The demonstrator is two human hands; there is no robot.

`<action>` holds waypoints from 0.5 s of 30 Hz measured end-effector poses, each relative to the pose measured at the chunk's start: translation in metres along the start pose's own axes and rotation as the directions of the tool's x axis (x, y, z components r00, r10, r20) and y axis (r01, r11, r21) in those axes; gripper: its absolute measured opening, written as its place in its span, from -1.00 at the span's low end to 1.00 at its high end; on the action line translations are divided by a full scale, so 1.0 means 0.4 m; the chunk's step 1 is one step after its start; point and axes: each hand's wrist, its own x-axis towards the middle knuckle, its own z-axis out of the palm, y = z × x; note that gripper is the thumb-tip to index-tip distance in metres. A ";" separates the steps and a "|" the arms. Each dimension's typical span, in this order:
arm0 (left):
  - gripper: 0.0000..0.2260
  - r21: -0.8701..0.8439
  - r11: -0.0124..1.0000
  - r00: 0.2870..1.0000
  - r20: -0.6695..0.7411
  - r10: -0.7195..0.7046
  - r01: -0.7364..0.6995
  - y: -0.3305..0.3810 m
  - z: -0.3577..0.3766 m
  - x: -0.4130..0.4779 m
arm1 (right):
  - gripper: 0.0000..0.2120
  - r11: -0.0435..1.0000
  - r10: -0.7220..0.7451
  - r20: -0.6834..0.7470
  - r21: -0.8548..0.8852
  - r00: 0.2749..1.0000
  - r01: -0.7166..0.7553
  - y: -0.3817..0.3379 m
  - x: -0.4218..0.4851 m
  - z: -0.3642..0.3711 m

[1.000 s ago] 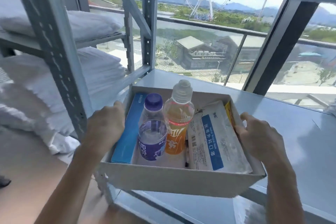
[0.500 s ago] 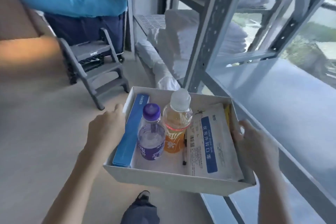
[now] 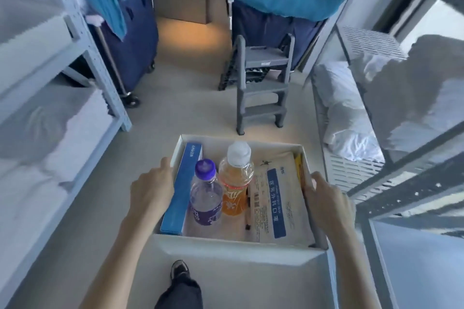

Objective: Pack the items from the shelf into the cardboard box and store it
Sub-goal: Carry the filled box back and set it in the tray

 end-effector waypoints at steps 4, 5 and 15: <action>-0.85 0.012 0.993 0.993 -0.004 -0.121 0.121 -0.178 -0.020 0.085 | -0.78 0.989 -0.144 0.024 0.032 0.989 0.144 -0.221 0.095 0.031; -0.84 0.031 0.987 0.987 0.005 -0.158 0.157 -0.215 -0.029 0.102 | -0.76 0.984 -0.177 0.019 0.026 0.984 0.176 -0.270 0.116 0.040; -0.86 0.003 0.884 0.884 -0.006 -0.467 0.467 -0.535 -0.104 0.167 | -0.78 0.895 -0.445 0.027 0.005 0.895 0.445 -0.706 0.272 0.120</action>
